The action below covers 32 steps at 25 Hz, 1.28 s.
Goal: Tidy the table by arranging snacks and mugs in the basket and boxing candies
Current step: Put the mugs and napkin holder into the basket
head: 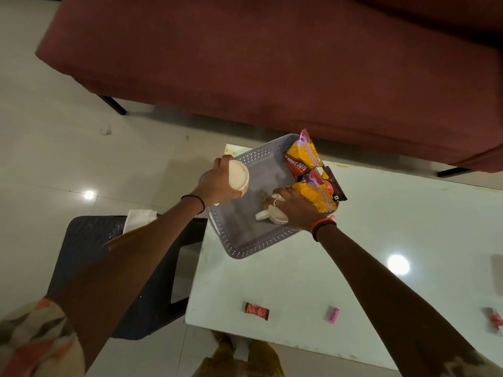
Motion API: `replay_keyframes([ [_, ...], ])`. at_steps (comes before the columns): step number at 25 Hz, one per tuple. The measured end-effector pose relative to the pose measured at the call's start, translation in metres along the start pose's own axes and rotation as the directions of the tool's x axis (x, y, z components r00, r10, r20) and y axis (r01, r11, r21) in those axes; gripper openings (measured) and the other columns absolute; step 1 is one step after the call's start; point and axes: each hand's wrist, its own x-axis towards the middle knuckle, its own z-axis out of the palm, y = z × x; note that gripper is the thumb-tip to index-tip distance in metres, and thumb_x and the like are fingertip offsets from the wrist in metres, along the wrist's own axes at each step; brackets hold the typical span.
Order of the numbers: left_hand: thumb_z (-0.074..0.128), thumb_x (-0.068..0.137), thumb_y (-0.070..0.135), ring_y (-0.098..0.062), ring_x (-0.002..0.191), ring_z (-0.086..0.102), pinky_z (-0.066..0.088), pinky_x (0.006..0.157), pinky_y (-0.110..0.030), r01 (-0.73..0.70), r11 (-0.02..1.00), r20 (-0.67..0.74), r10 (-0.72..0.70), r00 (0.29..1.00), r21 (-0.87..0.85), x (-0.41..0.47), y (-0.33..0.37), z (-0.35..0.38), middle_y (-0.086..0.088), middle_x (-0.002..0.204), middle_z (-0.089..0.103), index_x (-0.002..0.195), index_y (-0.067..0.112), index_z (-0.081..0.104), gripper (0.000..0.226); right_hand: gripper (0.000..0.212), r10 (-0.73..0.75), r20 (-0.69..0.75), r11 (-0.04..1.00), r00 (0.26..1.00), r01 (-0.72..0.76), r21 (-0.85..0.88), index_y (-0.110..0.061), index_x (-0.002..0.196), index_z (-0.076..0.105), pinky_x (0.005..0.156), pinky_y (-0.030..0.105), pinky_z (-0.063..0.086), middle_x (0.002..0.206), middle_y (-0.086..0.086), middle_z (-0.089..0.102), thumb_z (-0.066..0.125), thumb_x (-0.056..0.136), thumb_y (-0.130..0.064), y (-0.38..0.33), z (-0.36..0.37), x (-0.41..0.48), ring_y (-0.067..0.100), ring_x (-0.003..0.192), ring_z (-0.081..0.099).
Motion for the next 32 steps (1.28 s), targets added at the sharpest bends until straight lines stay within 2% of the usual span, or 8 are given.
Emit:
replay_keyframes([
  [4,0.080,0.066,0.024,-0.040,0.116,0.047,0.046,0.087,-0.044,-0.069,0.996,0.066,0.065,0.996,0.060,0.026,0.010,0.006,-0.018,0.138,0.034,0.135,0.010,0.024,0.090,0.065,0.038,-0.035,0.993,0.999,-0.034,0.111,-0.014,0.141,0.040,0.115,0.046,0.030,0.148,0.019,0.035,0.066,0.083,-0.031,0.005,0.007,-0.003,0.038,0.135,0.032],
  [7,0.081,0.066,0.022,-0.041,0.117,0.045,0.043,0.088,-0.042,-0.116,0.990,0.120,0.106,0.987,0.076,0.043,0.017,0.014,-0.022,0.137,0.036,0.137,0.007,0.021,0.094,0.088,0.233,-0.044,0.921,0.972,-0.206,0.331,-0.014,0.143,0.032,0.110,0.043,0.037,0.144,0.019,0.037,0.077,0.071,-0.038,0.005,0.008,-0.006,0.034,0.134,0.034],
  [10,0.082,0.065,0.023,-0.038,0.120,0.042,0.041,0.094,-0.041,-0.131,0.990,0.165,0.119,0.979,0.061,0.058,0.022,0.024,-0.023,0.136,0.036,0.139,0.006,0.020,0.098,0.092,0.535,-0.008,0.695,0.845,-0.435,0.572,-0.008,0.138,0.035,0.099,0.046,0.048,0.141,0.017,0.038,0.083,0.065,-0.038,0.003,0.012,-0.012,0.035,0.126,0.044],
  [12,0.082,0.064,0.024,-0.037,0.121,0.042,0.042,0.097,-0.044,-0.148,0.985,0.194,0.130,0.972,0.084,0.067,0.023,0.032,-0.022,0.137,0.036,0.138,0.007,0.020,0.098,0.091,0.610,0.068,0.536,0.790,-0.474,0.699,-0.005,0.134,0.036,0.092,0.045,0.052,0.134,0.017,0.043,0.085,0.063,-0.035,0.000,0.016,-0.014,0.034,0.119,0.050],
  [14,0.083,0.063,0.025,-0.038,0.122,0.042,0.042,0.098,-0.045,-0.158,0.982,0.221,0.131,0.966,0.106,0.074,0.021,0.038,-0.022,0.139,0.035,0.138,0.008,0.020,0.099,0.090,0.614,0.096,0.455,0.784,-0.451,0.768,-0.003,0.131,0.040,0.089,0.042,0.055,0.128,0.017,0.049,0.088,0.060,-0.033,-0.003,0.021,-0.015,0.031,0.115,0.053],
  [18,0.084,0.061,0.029,-0.036,0.126,0.037,0.039,0.100,-0.045,-0.122,0.990,0.238,0.101,0.966,0.076,0.083,0.016,0.047,-0.020,0.142,0.032,0.140,0.012,0.014,0.107,0.075,0.636,0.062,0.394,0.769,-0.393,0.831,-0.002,0.123,0.051,0.076,0.028,0.052,0.118,0.015,0.060,0.088,0.061,-0.024,-0.010,0.030,-0.015,0.028,0.108,0.059],
  [22,0.085,0.058,0.032,-0.034,0.126,0.036,0.038,0.099,-0.045,-0.103,0.995,0.242,0.097,0.965,0.014,0.087,0.011,0.047,-0.016,0.142,0.031,0.139,0.016,0.015,0.109,0.068,0.627,0.036,0.408,0.778,-0.368,0.836,-0.002,0.121,0.053,0.077,0.022,0.047,0.116,0.014,0.064,0.086,0.065,-0.020,-0.008,0.028,-0.014,0.025,0.107,0.060],
  [32,0.086,0.058,0.036,-0.031,0.132,0.032,0.034,0.108,-0.046,-0.232,0.972,0.272,0.214,0.938,0.036,0.100,0.020,0.044,-0.013,0.146,0.029,0.141,0.014,0.019,0.109,0.075,0.562,0.087,0.476,0.822,-0.408,0.779,-0.001,0.131,0.046,0.099,0.043,0.047,0.127,0.017,0.058,0.083,0.068,-0.015,0.004,0.006,-0.012,0.032,0.119,0.052],
])
